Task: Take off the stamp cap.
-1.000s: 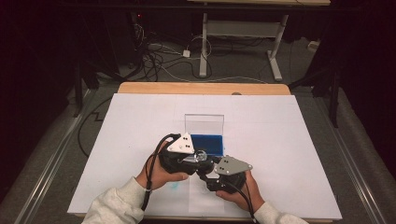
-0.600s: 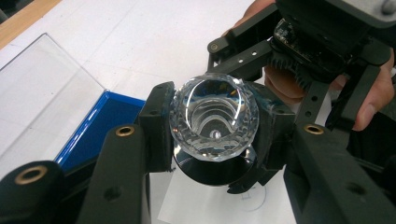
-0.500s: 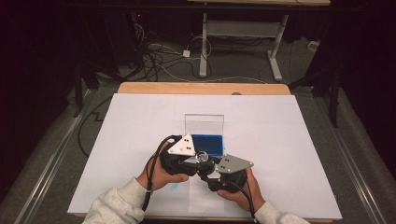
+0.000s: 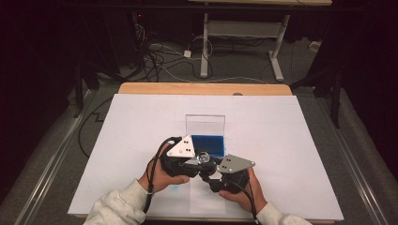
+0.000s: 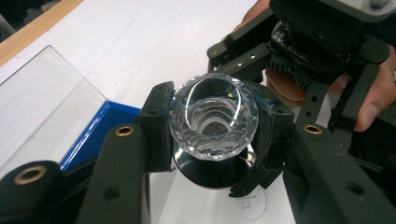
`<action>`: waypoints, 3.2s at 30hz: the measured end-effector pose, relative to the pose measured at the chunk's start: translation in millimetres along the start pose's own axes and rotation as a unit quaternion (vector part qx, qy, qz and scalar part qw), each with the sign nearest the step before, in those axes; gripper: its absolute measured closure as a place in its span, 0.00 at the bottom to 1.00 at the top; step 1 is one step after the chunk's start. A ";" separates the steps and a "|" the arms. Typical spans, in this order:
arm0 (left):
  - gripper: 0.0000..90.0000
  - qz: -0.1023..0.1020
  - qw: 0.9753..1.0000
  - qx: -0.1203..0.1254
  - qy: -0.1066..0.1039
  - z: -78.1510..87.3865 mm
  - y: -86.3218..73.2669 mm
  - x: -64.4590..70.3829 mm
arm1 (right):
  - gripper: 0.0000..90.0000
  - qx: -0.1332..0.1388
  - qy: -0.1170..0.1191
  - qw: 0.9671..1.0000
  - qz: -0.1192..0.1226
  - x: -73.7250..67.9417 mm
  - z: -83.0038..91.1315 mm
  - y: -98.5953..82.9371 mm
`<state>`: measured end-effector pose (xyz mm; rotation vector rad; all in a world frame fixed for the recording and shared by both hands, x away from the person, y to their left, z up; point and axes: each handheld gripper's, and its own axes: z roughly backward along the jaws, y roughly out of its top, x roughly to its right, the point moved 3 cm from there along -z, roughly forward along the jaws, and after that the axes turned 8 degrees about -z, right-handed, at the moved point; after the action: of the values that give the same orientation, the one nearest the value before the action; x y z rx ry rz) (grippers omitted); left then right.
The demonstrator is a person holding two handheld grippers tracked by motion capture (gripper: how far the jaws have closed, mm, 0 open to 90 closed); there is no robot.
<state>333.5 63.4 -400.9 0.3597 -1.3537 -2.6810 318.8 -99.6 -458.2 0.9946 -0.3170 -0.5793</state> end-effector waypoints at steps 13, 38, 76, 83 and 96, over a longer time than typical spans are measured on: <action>0.61 0.039 0.998 0.039 -0.027 7.5 -4.7 -7.4 | 0.43 0.014 0.010 1.000 0.002 -0.6 7.5 4.1; 0.61 0.035 0.999 0.031 -0.007 21.4 -8.3 -18.5 | 0.43 -0.023 0.001 0.995 0.100 -19.6 7.4 4.6; 0.61 0.019 0.996 -0.058 0.060 25.1 -28.3 -32.3 | 0.43 0.003 -0.119 0.993 0.000 60.1 81.5 -28.4; 0.61 0.019 0.996 -0.064 0.062 25.3 -32.0 -35.8 | 0.43 0.010 -0.145 0.989 -0.021 73.6 101.0 -38.1; 0.61 0.026 0.995 -0.069 0.067 25.9 -34.0 -41.4 | 0.43 0.009 -0.169 0.984 -0.050 87.4 117.1 -52.9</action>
<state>366.8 112.4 -406.9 0.4732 -1.1183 -2.6360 314.0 -254.2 -443.7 0.9316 -0.5770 -0.8406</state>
